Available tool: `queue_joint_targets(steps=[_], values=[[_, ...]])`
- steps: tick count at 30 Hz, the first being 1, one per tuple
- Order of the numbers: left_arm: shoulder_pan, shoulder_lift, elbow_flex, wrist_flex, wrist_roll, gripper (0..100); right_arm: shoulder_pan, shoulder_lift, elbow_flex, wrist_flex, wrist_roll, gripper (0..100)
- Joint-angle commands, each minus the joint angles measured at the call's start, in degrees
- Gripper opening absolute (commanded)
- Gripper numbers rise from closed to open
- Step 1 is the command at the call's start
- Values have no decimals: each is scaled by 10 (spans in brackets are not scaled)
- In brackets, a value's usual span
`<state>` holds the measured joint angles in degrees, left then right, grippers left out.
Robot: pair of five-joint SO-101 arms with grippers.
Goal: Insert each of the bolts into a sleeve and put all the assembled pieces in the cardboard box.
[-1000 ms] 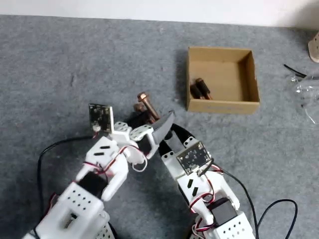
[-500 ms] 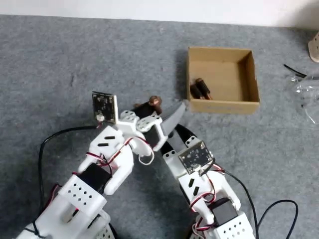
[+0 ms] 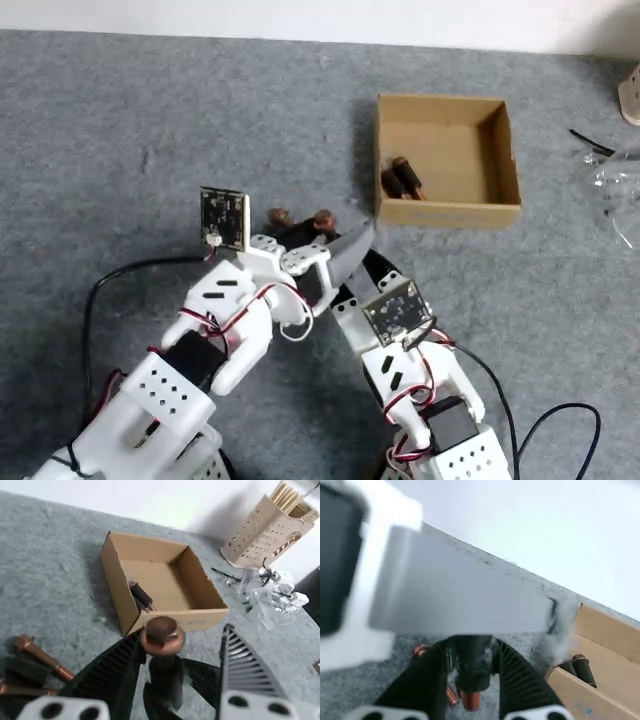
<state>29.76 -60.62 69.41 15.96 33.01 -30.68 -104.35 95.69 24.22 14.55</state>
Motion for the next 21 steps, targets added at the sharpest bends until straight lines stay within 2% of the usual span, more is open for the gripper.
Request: queue_joint_targets(steps=[1,11,21], values=[[2,1,-2,-1,-4,231,9,-10,58,-6,-4,5],[0,-2,15,0,-6,232,9,-10,58,-6,-4,5],[-181,0,18,-1,-5,231,23,-10,58,-6,-4,5]])
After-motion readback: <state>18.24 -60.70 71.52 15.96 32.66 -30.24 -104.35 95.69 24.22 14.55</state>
